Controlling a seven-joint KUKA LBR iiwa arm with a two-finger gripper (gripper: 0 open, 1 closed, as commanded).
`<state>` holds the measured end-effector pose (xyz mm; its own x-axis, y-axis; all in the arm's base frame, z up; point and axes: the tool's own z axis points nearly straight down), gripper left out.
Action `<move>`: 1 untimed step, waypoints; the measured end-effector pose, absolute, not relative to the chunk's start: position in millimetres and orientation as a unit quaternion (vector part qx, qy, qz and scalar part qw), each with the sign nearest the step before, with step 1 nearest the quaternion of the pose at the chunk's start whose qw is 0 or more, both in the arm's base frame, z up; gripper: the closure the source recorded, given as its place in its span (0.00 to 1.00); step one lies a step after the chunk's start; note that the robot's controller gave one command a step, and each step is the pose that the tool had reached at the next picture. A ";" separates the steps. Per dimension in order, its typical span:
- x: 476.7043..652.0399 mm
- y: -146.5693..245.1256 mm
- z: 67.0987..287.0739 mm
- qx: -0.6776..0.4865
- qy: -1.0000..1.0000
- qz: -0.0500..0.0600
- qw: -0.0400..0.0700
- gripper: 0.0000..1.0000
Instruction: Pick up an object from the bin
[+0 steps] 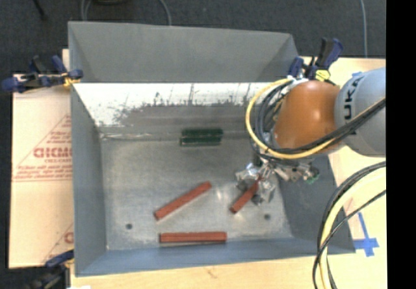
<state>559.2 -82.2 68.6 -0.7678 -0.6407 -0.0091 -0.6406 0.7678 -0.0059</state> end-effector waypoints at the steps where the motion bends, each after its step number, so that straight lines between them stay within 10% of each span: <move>1: 556.5 -82.8 87.6 -0.339 0.941 0.001 -0.001 1.00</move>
Offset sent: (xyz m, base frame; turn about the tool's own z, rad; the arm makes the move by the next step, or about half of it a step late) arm 0.0000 0.0000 0.0354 0.0000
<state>556.5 -82.8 87.6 -0.7695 -0.6387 0.0014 -0.6387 0.7695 0.0018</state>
